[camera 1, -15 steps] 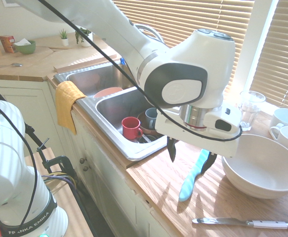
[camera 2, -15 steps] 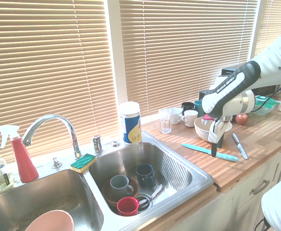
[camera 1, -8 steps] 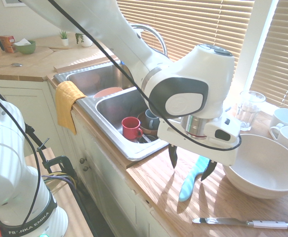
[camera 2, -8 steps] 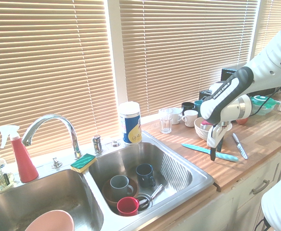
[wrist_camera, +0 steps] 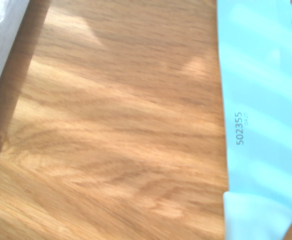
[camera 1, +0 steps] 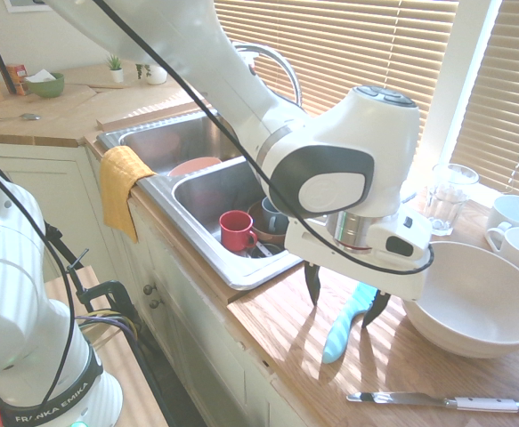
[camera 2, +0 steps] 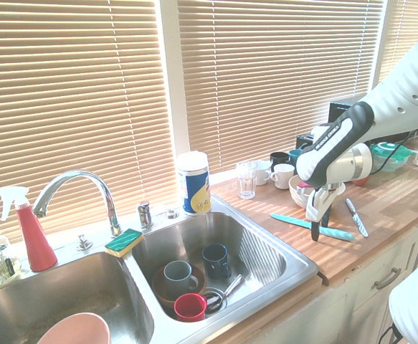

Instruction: Put the knife into the sink

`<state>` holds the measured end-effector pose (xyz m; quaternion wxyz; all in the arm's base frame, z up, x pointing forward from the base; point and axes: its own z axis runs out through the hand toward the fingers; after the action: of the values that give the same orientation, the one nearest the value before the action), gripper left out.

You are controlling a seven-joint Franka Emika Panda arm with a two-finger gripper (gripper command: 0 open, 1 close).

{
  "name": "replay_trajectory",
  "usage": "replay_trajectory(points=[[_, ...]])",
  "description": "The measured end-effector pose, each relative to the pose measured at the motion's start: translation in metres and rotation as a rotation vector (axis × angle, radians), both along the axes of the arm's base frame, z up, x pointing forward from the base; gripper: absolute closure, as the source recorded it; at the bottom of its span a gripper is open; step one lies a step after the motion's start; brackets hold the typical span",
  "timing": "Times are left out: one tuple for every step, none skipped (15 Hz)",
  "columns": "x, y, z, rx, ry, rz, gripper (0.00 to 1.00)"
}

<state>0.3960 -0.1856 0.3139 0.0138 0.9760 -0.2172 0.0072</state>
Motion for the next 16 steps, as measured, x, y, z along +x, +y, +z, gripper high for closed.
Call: replay_trajectory(points=[[0.0006, 0.0012, 0.0, -0.001, 0.0, 0.002, 1.0], [0.0011, 0.0023, -0.0001, -0.001, 0.0, 0.003, 1.0], [0.0014, 0.0028, -0.0001, -0.001, 0.0, 0.003, 1.0], [0.0014, 0.0027, -0.0002, -0.001, 0.0, 0.003, 1.0], [0.0014, 0.0027, -0.0003, -0.001, 0.0, 0.003, 1.0], [0.0014, 0.0027, -0.0003, -0.001, 0.0, 0.003, 1.0], [0.0014, 0.0027, -0.0004, -0.001, 0.0, 0.002, 1.0], [0.0014, 0.0025, -0.0004, -0.001, -0.001, 0.001, 1.0], [0.0014, 0.0023, -0.0004, -0.002, -0.003, 0.001, 1.0], [0.0013, 0.002, -0.0006, -0.004, -0.006, 0.001, 1.0], [0.0009, 0.001, -0.0007, -0.006, -0.008, -0.001, 1.0], [0.0003, -0.0004, -0.0008, -0.007, -0.009, -0.004, 1.0], [0.0, -0.0012, -0.0008, -0.008, -0.01, -0.007, 1.0], [-0.0002, -0.0019, -0.0007, -0.012, -0.011, -0.009, 1.0], [0.0, -0.0023, -0.0003, -0.014, -0.014, -0.011, 1.0], [0.0, -0.0031, 0.0002, -0.016, -0.017, -0.019, 1.0]])
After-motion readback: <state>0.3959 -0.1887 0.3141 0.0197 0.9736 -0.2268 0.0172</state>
